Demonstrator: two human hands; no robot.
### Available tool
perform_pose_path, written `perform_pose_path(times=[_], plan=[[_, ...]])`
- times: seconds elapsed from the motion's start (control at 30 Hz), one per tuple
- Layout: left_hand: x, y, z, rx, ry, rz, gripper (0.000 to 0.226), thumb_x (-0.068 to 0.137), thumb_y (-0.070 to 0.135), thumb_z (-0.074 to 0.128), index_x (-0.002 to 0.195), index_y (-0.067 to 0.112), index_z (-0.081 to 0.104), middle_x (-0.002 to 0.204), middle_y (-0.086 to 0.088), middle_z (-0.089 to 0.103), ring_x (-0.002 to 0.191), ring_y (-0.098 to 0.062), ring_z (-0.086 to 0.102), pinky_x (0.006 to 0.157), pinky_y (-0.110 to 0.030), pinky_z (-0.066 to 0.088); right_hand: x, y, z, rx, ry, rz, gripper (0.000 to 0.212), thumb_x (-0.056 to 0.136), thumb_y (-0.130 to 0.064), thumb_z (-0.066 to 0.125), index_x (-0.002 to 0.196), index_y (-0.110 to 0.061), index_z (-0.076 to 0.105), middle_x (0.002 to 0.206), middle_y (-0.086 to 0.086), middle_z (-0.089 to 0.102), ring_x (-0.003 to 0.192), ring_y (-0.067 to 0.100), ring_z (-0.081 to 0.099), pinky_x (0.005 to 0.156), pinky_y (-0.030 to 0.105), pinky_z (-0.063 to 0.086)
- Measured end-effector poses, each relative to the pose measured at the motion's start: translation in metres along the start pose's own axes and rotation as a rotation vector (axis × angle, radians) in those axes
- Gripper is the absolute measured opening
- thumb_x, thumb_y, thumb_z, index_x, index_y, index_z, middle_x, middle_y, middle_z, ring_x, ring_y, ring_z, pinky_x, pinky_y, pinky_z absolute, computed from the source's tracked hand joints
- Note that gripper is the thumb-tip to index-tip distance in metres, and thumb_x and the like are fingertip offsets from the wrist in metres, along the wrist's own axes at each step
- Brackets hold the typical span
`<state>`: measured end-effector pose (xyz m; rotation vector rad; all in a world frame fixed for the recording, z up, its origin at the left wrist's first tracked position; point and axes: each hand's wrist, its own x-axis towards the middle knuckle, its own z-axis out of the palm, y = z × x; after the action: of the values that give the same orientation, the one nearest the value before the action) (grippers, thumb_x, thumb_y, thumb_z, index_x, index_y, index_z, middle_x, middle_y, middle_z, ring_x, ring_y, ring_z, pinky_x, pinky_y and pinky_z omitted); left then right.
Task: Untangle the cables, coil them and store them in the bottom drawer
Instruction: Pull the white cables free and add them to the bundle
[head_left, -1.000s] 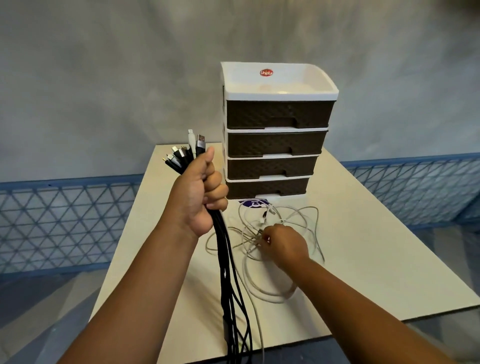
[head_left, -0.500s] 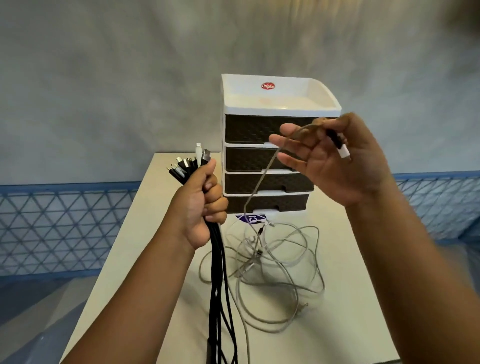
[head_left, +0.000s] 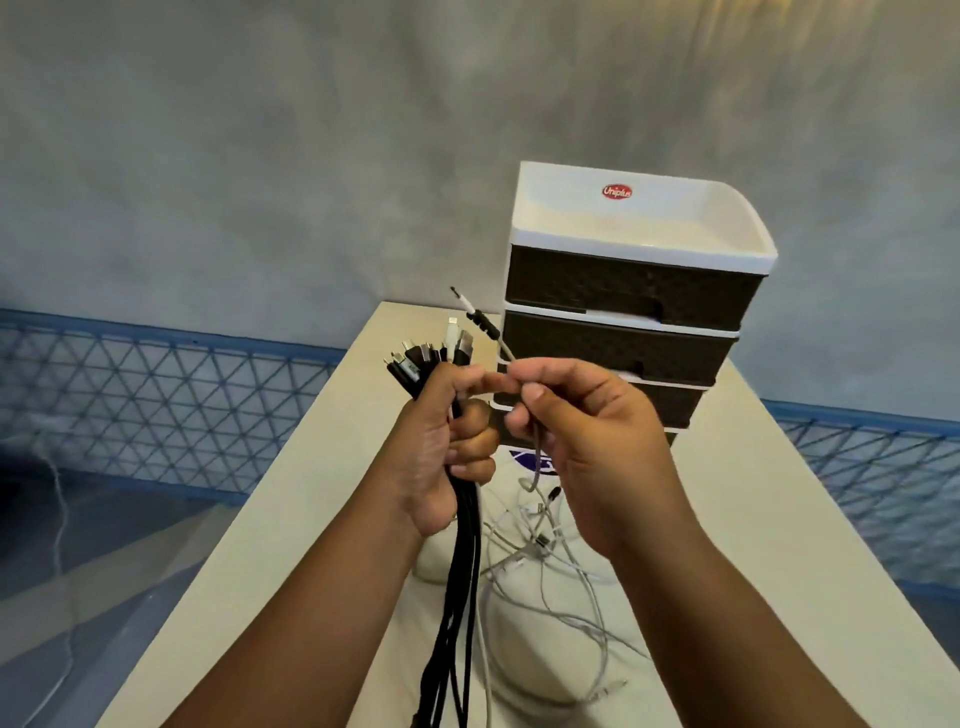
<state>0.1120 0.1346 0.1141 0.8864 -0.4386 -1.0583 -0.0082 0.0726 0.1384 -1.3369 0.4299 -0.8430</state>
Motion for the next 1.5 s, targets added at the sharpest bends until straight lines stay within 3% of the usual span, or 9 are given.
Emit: perform_pose_path(times=[0.1,0.27,0.4,0.57,0.73,0.97,1.13,1.3,1.5], plan=[[-0.004,-0.005,0.005,0.060,0.053,0.058,0.025,0.073,0.044,0.065,0.061,0.022,0.070,0.053,0.005,0.026,0.035,-0.003,0.022,0.038,-0.015,0.015,-0.003,0.008,0.010,-0.063,0.003,-0.009,0.015,0.093,0.007,0.055,0.100,-0.002,0.066,0.075,0.007,0.069,0.062,0.013,0.063,0.062,0.024,0.054],[-0.008,-0.006,0.008,0.120,0.201,0.136,0.030,0.081,0.047,0.065,0.079,0.017,0.072,0.062,-0.009,0.044,0.036,-0.009,0.037,0.036,-0.015,0.029,-0.009,0.017,0.017,-0.073,-0.021,0.026,0.015,0.089,0.010,0.059,0.095,-0.002,0.054,0.079,0.003,0.069,0.055,0.018,0.063,0.060,0.031,0.055],[-0.010,-0.008,0.004,0.153,0.237,0.084,0.034,0.087,0.048,0.064,0.067,0.021,0.069,0.069,-0.008,0.052,0.055,-0.020,0.046,0.037,-0.017,0.036,-0.017,0.025,0.018,-0.105,-0.049,0.031,0.014,0.089,0.008,0.060,0.092,-0.004,0.054,0.071,0.006,0.065,0.055,0.018,0.065,0.061,0.028,0.055],[-0.014,-0.014,0.007,0.118,0.198,0.045,0.040,0.079,0.050,0.065,0.056,0.020,0.053,0.051,0.002,0.043,0.037,-0.009,0.040,0.037,-0.015,0.035,-0.023,0.029,0.017,-0.085,-0.073,-0.013,0.013,0.090,0.005,0.061,0.091,-0.005,0.053,0.065,0.004,0.066,0.055,0.017,0.066,0.061,0.028,0.055],[-0.006,-0.005,-0.001,-0.037,0.156,0.111,0.050,0.094,0.053,0.052,0.059,0.021,0.036,0.054,0.005,0.027,0.046,-0.007,0.024,0.045,-0.021,0.023,-0.042,0.055,0.006,-0.107,-0.155,0.054,0.017,0.088,-0.015,0.070,0.090,-0.020,0.054,0.066,0.007,0.062,0.048,0.023,0.059,0.051,0.034,0.050],[-0.002,0.029,-0.024,-0.323,0.012,0.124,0.052,0.096,0.056,0.044,0.058,0.022,0.034,0.049,0.009,0.035,0.040,-0.002,0.038,0.036,-0.012,0.036,-0.049,0.142,-0.065,-0.919,-0.244,-0.222,0.012,0.093,-0.031,0.054,0.085,-0.025,0.061,0.079,-0.008,0.063,0.078,0.009,0.055,0.071,0.033,0.049],[-0.002,0.040,-0.035,-0.317,-0.064,0.152,0.049,0.100,0.053,0.041,0.061,0.023,0.035,0.045,0.008,0.027,0.033,-0.004,0.027,0.031,-0.012,0.023,0.012,0.129,-0.113,-1.283,0.068,-0.190,0.016,0.094,-0.023,0.062,0.090,-0.012,0.074,0.093,0.008,0.063,0.091,0.027,0.059,0.076,0.030,0.042],[0.000,0.036,-0.033,-0.229,-0.013,0.108,0.041,0.095,0.042,0.052,0.061,0.024,0.037,0.043,0.008,0.023,0.031,-0.004,0.022,0.030,-0.013,0.018,0.049,0.034,-0.097,-0.842,0.181,0.026,0.028,0.103,-0.031,0.045,0.095,-0.013,0.065,0.081,0.014,0.069,0.072,0.023,0.069,0.072,0.043,0.060],[0.002,0.016,-0.006,0.008,0.010,0.076,0.012,0.082,0.029,0.064,0.078,0.019,0.060,0.046,0.011,0.021,0.035,-0.001,0.019,0.032,-0.013,0.015,0.046,-0.053,-0.045,-0.607,0.037,-0.289,0.020,0.102,-0.026,0.050,0.098,-0.017,0.067,0.077,0.004,0.072,0.072,0.016,0.073,0.071,0.039,0.062]])
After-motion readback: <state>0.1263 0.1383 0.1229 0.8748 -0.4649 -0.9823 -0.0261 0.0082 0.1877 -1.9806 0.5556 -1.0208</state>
